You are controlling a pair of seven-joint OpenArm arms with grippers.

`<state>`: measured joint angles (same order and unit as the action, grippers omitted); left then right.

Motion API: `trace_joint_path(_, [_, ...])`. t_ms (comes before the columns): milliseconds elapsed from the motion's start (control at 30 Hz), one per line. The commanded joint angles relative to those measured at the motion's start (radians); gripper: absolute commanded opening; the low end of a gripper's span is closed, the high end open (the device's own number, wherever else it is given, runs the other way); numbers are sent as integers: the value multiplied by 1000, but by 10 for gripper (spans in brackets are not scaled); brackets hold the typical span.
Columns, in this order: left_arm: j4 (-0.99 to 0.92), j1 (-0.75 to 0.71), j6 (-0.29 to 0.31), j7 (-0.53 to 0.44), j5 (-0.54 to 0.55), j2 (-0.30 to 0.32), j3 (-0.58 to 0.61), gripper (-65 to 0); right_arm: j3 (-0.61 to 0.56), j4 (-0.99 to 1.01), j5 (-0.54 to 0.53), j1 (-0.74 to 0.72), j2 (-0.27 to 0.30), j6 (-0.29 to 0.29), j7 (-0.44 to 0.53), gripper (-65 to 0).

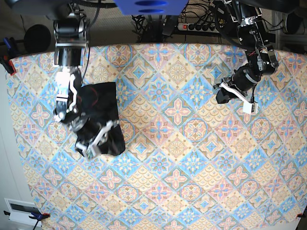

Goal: Layout the t-shirt on the table in an organized manner, then fold the t-shirt properly

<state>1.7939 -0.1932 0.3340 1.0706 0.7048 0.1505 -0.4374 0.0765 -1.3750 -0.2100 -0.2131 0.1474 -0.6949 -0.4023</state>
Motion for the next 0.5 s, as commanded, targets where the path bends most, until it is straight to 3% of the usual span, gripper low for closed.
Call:
trace_joint_path(0, [20, 7, 6, -14, 17, 11, -5, -648, 12, -70, -24, -3, 7, -3, 18, -650])
trace_joint_path(167, [99, -41, 9, -22, 17, 53, -7, -648, 104, -275, -36, 163, 8, -3, -39, -650])
trace_joint_path(333, [202, -128, 9, -23, 16, 130, -8, -648, 197, -419, -182, 364, 44, -3, -45, -650])
trace_joint_path(467, [226, -214, 9, -23, 17, 177, -28, -648, 285, -501, -231, 502, 57, -3, -45, -650])
